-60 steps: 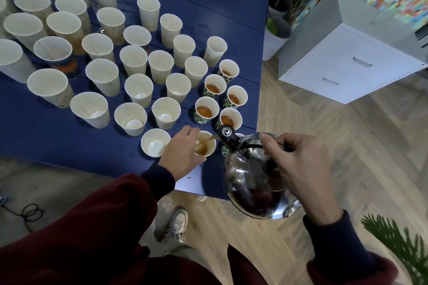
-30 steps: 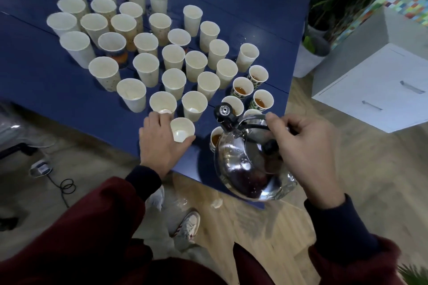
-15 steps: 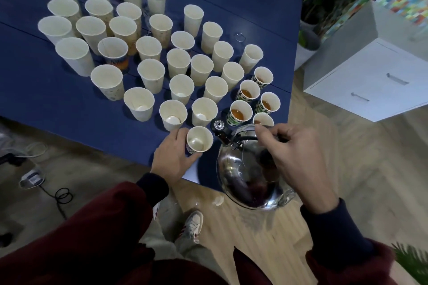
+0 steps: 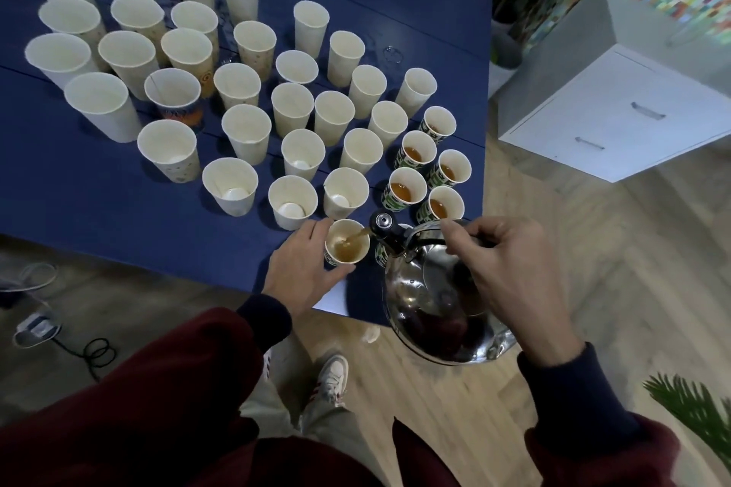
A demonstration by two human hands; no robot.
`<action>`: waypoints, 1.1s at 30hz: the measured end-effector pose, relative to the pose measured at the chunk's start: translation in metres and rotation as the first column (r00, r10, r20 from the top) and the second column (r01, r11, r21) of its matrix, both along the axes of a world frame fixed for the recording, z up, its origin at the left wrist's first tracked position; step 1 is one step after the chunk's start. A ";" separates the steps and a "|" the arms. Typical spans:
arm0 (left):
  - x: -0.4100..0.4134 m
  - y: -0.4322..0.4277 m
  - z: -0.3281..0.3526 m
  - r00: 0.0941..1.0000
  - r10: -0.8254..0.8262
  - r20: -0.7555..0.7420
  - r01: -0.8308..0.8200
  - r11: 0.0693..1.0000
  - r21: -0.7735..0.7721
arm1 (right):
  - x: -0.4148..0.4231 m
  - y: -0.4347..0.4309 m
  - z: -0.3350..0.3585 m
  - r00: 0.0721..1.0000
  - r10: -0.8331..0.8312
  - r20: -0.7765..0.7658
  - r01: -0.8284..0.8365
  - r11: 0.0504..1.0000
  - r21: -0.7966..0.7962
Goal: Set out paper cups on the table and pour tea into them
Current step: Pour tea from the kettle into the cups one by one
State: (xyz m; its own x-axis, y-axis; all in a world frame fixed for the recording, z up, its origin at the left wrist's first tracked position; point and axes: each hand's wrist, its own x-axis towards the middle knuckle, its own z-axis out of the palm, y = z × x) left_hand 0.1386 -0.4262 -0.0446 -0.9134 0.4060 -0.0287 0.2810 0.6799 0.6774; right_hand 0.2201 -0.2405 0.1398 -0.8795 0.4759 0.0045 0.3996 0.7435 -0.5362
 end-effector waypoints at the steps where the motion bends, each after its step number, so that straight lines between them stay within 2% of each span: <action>1: -0.001 0.000 0.000 1.000 -0.005 0.004 0.005 1.000 0.002 | 0.000 0.000 0.000 1.000 -0.004 -0.004 0.004 1.000 0.000; 7: -0.003 -0.001 0.000 0.999 -0.028 0.019 0.028 1.000 0.004 | 0.002 -0.002 0.001 1.000 -0.026 -0.013 0.025 0.999 -0.032; 13: -0.006 -0.002 0.005 0.999 -0.035 0.018 0.036 0.997 -0.064 | 0.004 -0.002 0.003 0.998 -0.060 -0.026 0.057 0.992 -0.111; 15: -0.006 -0.004 0.008 0.996 -0.003 -0.093 -0.004 0.997 -0.075 | 0.006 -0.002 0.005 0.995 -0.087 -0.052 0.077 0.983 -0.165; 18: -0.008 -0.010 0.013 0.962 0.007 -0.273 -0.008 1.000 -0.001 | 0.006 -0.003 0.009 0.983 -0.137 -0.124 0.107 0.969 -0.224; 24: -0.041 -0.007 0.029 0.902 -0.013 -0.431 0.055 0.995 0.087 | -0.010 -0.005 0.029 0.948 -0.209 -0.240 0.146 0.956 -0.256; 26: -0.056 -0.002 0.037 0.917 -0.063 -0.394 0.080 0.996 0.028 | -0.018 -0.006 0.035 0.946 -0.196 -0.257 0.138 0.963 -0.230; 29: -0.075 0.006 0.043 0.956 -0.133 -0.262 0.123 0.991 -0.057 | -0.031 -0.004 0.039 0.949 -0.158 -0.275 0.111 0.978 -0.179; 33: -0.085 0.019 0.047 0.971 -0.179 -0.158 0.159 0.978 -0.134 | -0.050 0.005 0.044 0.967 -0.132 -0.216 0.110 0.988 -0.111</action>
State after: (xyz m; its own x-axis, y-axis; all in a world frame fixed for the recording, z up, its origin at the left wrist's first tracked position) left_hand 0.0540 -0.4072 0.0023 -0.8275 0.5579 0.0624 0.5020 0.6856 0.5273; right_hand 0.1706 -0.2353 0.1839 -0.7975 0.5866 0.1411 0.3463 0.6365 -0.6891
